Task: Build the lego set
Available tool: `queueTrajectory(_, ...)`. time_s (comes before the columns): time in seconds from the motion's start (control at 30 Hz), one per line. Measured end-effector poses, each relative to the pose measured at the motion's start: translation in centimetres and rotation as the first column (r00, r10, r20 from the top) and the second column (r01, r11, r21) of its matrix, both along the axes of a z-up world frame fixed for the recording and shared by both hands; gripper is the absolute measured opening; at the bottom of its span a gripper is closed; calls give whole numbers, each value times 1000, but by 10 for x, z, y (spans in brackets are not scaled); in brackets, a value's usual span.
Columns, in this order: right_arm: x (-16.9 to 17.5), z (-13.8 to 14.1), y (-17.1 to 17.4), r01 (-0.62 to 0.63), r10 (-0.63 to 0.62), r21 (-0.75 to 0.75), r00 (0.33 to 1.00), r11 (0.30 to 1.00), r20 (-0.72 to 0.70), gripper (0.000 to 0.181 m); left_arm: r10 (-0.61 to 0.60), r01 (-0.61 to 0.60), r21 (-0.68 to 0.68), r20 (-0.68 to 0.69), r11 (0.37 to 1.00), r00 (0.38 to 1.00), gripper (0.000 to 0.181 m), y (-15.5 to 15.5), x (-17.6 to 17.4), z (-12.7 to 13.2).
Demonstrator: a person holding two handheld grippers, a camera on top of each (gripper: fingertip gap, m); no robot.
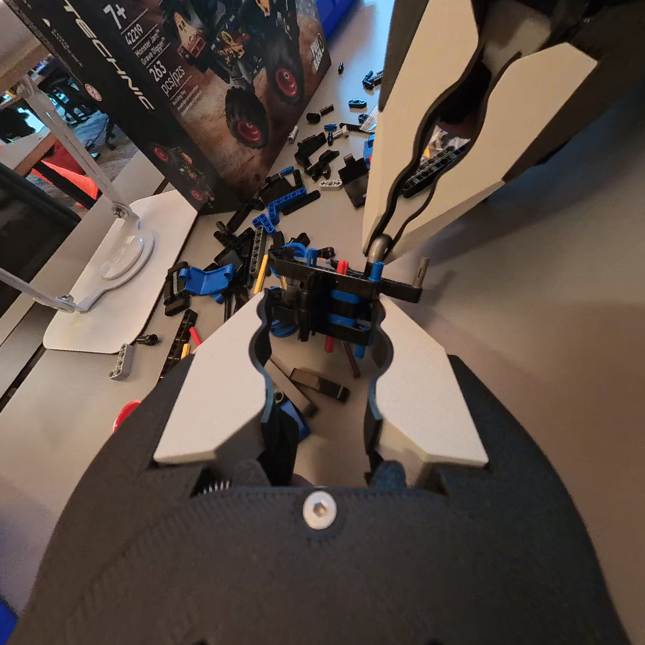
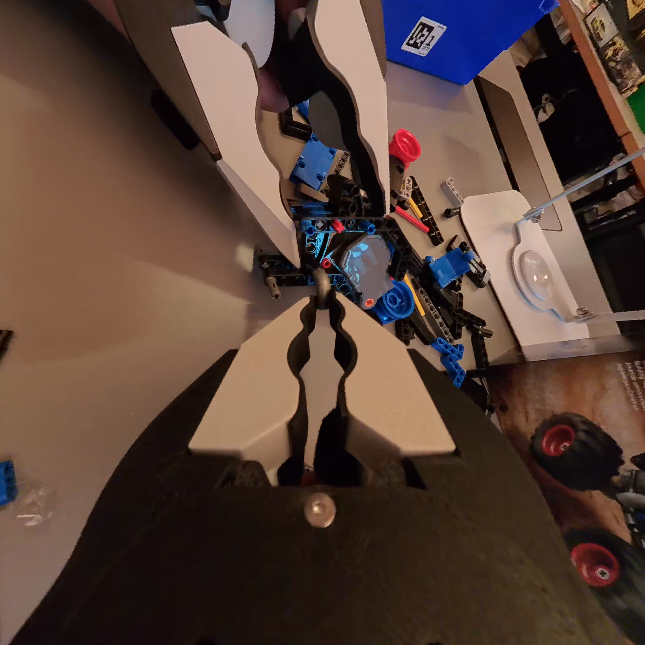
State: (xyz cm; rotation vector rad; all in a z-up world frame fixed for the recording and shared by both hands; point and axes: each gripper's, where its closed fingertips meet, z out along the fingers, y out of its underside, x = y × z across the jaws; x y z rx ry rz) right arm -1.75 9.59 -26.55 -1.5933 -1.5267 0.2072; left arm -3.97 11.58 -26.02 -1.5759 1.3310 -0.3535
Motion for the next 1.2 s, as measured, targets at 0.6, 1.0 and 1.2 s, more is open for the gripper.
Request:
queueTrajectory(0.6,-7,12,-3,-58,23,-249,990,967,-143,6,4,-4,20,-16,1000,1000,55,1,2,0)
queueTrajectory(1.0,-8,7,-3,-11,-26,-371,995,929,-95,5,31,-31,23,-15,999,999,55,3,2,-2)
queueTrajectory(1.2,-7,6,-4,-22,-28,-375,992,927,-127,5,30,-28,59,-40,998,999,55,3,2,0)
